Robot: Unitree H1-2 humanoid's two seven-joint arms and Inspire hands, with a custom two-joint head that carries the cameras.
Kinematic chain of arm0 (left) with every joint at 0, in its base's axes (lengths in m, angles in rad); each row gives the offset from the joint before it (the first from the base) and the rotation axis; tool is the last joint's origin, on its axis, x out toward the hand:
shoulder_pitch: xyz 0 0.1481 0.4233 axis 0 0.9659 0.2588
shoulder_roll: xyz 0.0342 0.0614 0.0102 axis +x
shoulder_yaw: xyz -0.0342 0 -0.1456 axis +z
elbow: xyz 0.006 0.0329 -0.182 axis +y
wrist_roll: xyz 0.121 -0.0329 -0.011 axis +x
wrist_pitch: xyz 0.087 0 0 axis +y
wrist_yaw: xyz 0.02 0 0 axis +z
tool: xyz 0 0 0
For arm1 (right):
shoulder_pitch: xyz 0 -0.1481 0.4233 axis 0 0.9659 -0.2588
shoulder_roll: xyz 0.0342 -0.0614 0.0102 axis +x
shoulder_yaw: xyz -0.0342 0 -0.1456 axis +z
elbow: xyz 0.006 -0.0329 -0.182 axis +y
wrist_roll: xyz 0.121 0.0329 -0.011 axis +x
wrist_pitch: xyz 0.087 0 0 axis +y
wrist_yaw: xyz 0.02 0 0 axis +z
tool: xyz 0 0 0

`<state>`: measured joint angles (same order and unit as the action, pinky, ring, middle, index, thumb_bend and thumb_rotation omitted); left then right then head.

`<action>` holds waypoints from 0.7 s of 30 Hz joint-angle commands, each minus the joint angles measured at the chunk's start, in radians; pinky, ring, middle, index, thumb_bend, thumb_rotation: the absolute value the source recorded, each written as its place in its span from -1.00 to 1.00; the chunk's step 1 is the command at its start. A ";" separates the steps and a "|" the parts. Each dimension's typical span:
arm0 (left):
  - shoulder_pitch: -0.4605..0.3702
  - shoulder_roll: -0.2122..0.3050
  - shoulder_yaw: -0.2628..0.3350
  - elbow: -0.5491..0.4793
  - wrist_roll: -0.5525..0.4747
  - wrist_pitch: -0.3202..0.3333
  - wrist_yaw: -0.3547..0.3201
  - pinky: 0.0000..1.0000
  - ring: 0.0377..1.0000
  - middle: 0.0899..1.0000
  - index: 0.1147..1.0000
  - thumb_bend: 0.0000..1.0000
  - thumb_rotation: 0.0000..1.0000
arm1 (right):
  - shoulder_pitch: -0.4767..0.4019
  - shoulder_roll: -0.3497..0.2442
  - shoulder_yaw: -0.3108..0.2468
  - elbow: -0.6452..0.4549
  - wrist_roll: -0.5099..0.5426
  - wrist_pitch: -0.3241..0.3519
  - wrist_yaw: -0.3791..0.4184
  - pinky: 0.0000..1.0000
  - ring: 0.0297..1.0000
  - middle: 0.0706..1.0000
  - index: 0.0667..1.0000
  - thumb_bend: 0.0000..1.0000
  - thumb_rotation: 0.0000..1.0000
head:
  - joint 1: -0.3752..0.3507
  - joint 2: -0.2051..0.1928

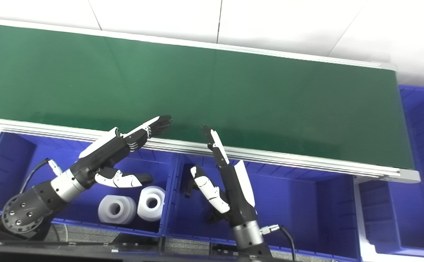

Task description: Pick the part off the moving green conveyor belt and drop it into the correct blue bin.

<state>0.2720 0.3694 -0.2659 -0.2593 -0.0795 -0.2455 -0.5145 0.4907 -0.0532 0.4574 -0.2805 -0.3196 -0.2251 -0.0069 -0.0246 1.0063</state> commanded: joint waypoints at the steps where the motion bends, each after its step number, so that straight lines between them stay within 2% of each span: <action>1: -0.012 0.003 0.005 -0.033 -0.013 -0.019 0.008 0.96 1.00 1.00 1.00 -0.27 -0.15 | -0.003 0.006 0.001 -0.033 0.001 -0.049 0.004 0.88 0.95 0.98 0.94 -0.22 0.82 | 0.002 0.000; 21: -0.007 0.006 0.008 -0.029 0.002 -0.025 0.011 0.93 1.00 1.00 1.00 -0.27 -0.15 | 0.000 0.012 0.004 -0.027 -0.005 -0.051 0.000 0.89 0.95 0.98 0.94 -0.20 0.86 | -0.003 -0.004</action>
<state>0.2690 0.3693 -0.2649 -0.2565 -0.0774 -0.2468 -0.5142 0.4865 -0.0527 0.4572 -0.2809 -0.3278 -0.2251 -0.0068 -0.0276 1.0017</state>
